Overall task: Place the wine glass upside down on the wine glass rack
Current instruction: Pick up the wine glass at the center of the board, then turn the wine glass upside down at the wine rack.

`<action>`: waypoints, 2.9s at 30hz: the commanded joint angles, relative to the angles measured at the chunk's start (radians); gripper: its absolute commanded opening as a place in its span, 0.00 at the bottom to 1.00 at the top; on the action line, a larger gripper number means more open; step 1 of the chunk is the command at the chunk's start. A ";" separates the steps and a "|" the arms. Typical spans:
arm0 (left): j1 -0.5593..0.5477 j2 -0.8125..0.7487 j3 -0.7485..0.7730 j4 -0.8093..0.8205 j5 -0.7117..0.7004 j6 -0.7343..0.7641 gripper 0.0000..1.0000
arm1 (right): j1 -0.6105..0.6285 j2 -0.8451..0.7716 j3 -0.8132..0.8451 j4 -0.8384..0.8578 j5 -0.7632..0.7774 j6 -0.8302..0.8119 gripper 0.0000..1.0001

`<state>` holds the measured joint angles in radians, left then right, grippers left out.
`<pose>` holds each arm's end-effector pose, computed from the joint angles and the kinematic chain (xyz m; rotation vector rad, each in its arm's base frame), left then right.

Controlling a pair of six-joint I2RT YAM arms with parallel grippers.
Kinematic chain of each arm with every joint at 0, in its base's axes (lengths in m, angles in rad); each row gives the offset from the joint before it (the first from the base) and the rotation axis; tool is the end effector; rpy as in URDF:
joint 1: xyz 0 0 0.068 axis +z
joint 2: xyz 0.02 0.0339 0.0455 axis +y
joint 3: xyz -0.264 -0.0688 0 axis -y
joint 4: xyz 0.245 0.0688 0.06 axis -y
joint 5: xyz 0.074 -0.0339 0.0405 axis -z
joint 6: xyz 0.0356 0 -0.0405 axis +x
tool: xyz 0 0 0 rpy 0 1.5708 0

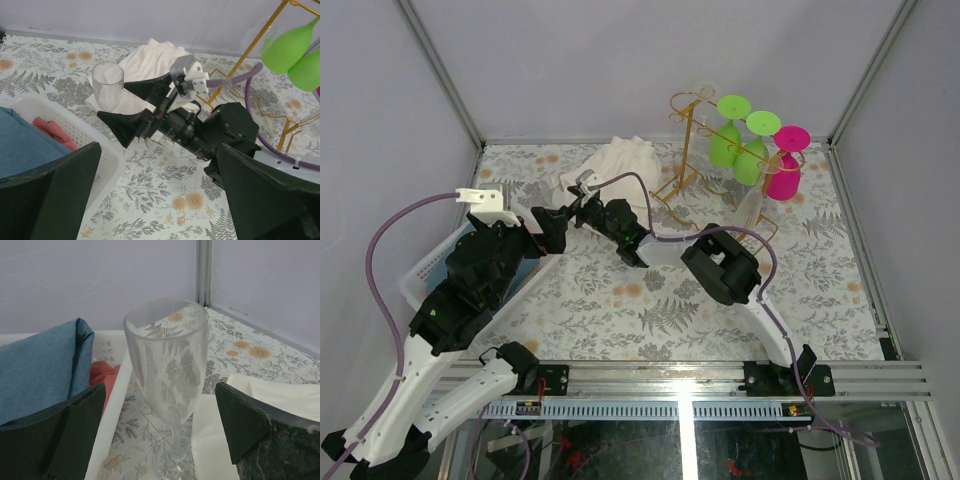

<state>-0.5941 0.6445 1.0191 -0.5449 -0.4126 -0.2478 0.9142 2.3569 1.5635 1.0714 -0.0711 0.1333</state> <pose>0.1075 -0.0554 0.3995 -0.0025 1.7338 -0.2618 0.3195 0.4188 0.1976 -0.5732 1.2254 0.9373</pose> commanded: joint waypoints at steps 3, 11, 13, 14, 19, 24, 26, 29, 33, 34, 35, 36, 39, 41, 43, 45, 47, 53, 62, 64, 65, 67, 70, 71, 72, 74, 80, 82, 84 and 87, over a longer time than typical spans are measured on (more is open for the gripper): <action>0.005 -0.009 0.027 -0.006 -0.020 0.015 1.00 | 0.000 0.113 0.231 -0.071 0.040 -0.050 0.97; 0.004 -0.016 0.023 -0.006 -0.017 0.011 1.00 | -0.001 0.233 0.408 -0.118 0.067 -0.079 0.88; 0.005 -0.017 0.023 -0.006 -0.015 0.009 1.00 | -0.002 0.244 0.418 -0.117 0.064 -0.088 0.82; 0.005 -0.018 0.023 -0.008 -0.013 0.008 1.00 | -0.002 0.243 0.415 -0.115 0.060 -0.091 0.79; 0.005 -0.019 0.018 -0.007 -0.011 0.003 1.00 | -0.002 0.211 0.371 -0.076 0.037 -0.102 0.67; 0.005 -0.027 0.014 -0.007 -0.008 -0.004 1.00 | -0.002 0.165 0.321 -0.027 0.014 -0.109 0.56; 0.005 -0.032 0.013 -0.008 -0.007 -0.008 1.00 | -0.002 0.147 0.306 -0.010 0.006 -0.110 0.51; 0.004 -0.042 0.015 -0.010 -0.009 -0.014 1.00 | -0.002 0.107 0.282 0.019 -0.001 -0.104 0.45; 0.005 -0.048 0.019 -0.011 -0.007 -0.022 1.00 | -0.002 0.030 0.238 0.042 -0.002 -0.117 0.44; 0.005 -0.049 0.020 -0.012 -0.006 -0.027 1.00 | -0.003 0.006 0.222 0.048 -0.002 -0.122 0.43; 0.005 -0.052 0.021 -0.012 -0.007 -0.031 1.00 | -0.003 -0.024 0.202 0.054 0.003 -0.122 0.43; 0.005 -0.056 0.022 -0.010 -0.006 -0.037 1.00 | -0.002 -0.054 0.179 0.060 0.009 -0.121 0.42; 0.005 -0.070 0.019 0.008 -0.004 -0.059 1.00 | -0.002 -0.153 0.095 0.089 0.019 -0.120 0.42; 0.005 -0.083 0.013 0.026 0.001 -0.076 1.00 | -0.002 -0.218 0.001 0.126 0.024 -0.118 0.42; 0.005 -0.093 0.005 0.045 0.008 -0.096 1.00 | -0.002 -0.292 -0.091 0.171 0.037 -0.111 0.42; 0.005 -0.104 -0.007 0.063 0.012 -0.121 1.00 | -0.003 -0.367 -0.185 0.199 0.059 -0.108 0.41; 0.005 -0.115 -0.025 0.080 0.022 -0.150 1.00 | -0.002 -0.446 -0.281 0.225 0.079 -0.110 0.41; 0.005 -0.132 -0.103 0.140 0.078 -0.276 0.99 | -0.002 -0.723 -0.539 0.217 0.109 -0.123 0.40; 0.005 -0.059 -0.274 0.349 0.327 -0.509 0.96 | -0.002 -1.036 -0.770 0.150 0.126 -0.074 0.39; 0.005 -0.033 -0.311 0.418 0.380 -0.548 0.96 | -0.003 -1.078 -0.782 0.134 0.112 -0.049 0.39; 0.005 -0.020 -0.321 0.449 0.405 -0.563 0.96 | -0.002 -1.095 -0.787 0.131 0.105 -0.037 0.39; 0.004 0.012 -0.335 0.508 0.446 -0.582 0.95 | -0.002 -1.120 -0.794 0.121 0.092 -0.022 0.39; 0.005 0.056 -0.344 0.565 0.488 -0.595 0.95 | -0.001 -1.141 -0.795 0.102 0.074 -0.004 0.38; 0.006 0.067 -0.346 0.581 0.501 -0.598 0.94 | -0.001 -1.143 -0.795 0.096 0.068 -0.001 0.38; 0.005 0.077 -0.348 0.599 0.514 -0.599 0.94 | -0.001 -1.145 -0.793 0.088 0.062 0.004 0.38; 0.004 0.088 -0.351 0.637 0.531 -0.603 0.92 | -0.001 -1.147 -0.790 0.074 0.052 0.011 0.38; 0.003 0.118 -0.347 0.664 0.543 -0.596 0.80 | 0.000 -1.139 -0.790 0.099 0.026 0.048 0.38; 0.004 0.130 -0.352 0.676 0.550 -0.597 0.73 | 0.000 -1.141 -0.790 0.109 0.023 0.052 0.38; 0.003 0.142 -0.358 0.693 0.559 -0.604 0.67 | -0.001 -1.142 -0.790 0.114 0.022 0.053 0.38; 0.004 0.160 -0.368 0.716 0.570 -0.614 0.59 | 0.000 -1.145 -0.796 0.123 0.021 0.061 0.38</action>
<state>-0.5941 0.7883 0.6693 0.0650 0.1249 -0.8478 0.9127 1.2358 0.7593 1.1042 -0.0322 0.1703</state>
